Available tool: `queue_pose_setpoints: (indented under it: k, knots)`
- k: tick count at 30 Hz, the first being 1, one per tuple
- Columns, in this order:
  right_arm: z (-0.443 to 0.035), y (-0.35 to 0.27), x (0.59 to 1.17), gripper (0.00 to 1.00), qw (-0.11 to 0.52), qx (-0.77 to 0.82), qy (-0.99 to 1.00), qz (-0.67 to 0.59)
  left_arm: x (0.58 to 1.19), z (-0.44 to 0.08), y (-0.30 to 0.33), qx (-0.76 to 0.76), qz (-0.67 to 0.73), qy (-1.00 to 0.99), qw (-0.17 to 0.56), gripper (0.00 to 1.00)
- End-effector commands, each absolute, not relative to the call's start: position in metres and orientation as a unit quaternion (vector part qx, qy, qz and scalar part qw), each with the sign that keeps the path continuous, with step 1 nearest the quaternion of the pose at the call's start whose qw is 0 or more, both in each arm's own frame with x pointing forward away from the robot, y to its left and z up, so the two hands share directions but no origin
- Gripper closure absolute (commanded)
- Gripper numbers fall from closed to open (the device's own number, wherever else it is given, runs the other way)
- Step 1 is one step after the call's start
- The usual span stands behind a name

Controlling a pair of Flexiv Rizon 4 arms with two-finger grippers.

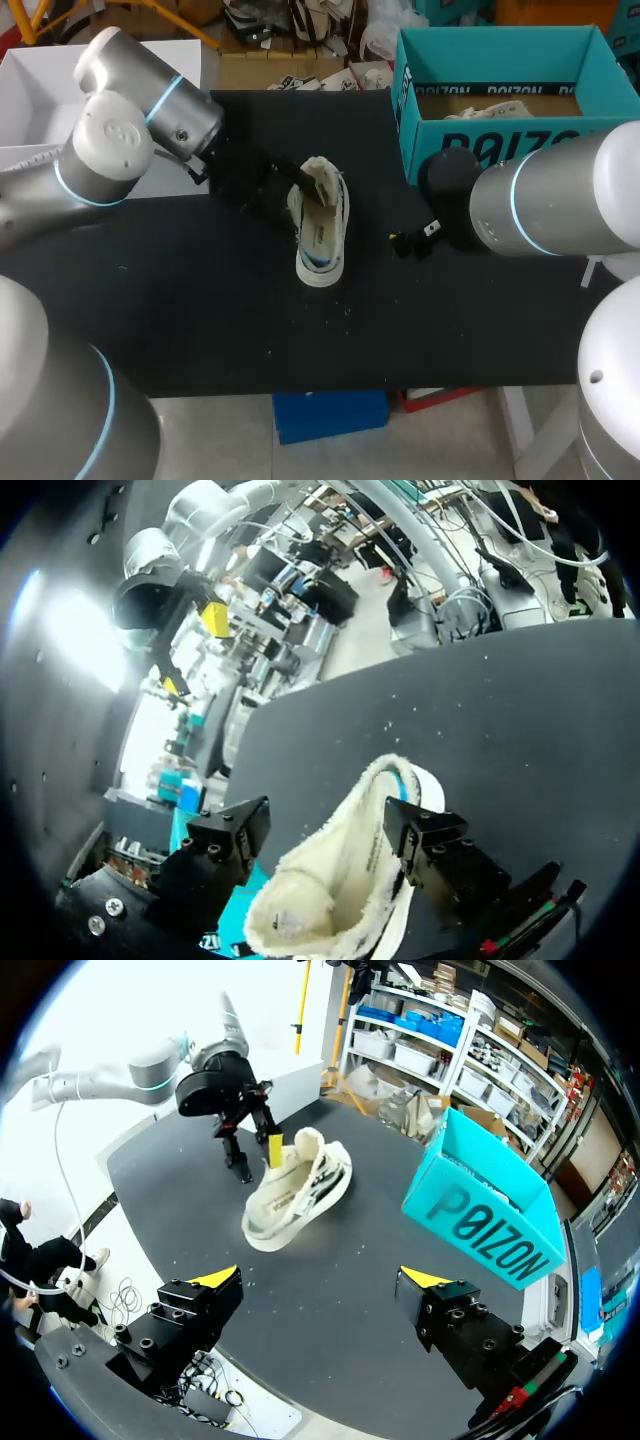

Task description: Take the shoe out of the shoebox, open the shoe tongue, remove and reinsert the insole, then place the shoe into the shoebox

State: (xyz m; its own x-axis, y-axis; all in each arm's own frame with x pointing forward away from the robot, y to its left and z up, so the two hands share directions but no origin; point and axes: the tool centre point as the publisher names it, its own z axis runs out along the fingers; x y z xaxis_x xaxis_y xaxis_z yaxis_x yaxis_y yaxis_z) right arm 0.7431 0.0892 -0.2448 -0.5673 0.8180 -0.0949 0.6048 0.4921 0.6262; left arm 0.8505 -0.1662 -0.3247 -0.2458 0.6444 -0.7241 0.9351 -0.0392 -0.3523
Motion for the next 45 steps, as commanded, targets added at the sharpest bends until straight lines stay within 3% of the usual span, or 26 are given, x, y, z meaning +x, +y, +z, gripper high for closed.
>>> queue_pose_setpoints:
  k: [1,11,45]
  knots:
    - [-0.245,0.091,0.743,0.0,0.195,0.424,0.841,0.274,0.841,-0.322,-0.17,0.596,-0.313,0.716,0.185,1.0]
    - [-0.245,0.091,0.743,0.0,0.195,0.424,0.841,0.274,0.838,-0.343,-0.166,0.61,-0.186,0.758,0.139,1.0]
    - [-0.245,0.091,0.743,0.0,0.195,0.424,0.841,0.274,0.85,-0.384,-0.164,0.595,-0.167,0.78,0.1,1.0]
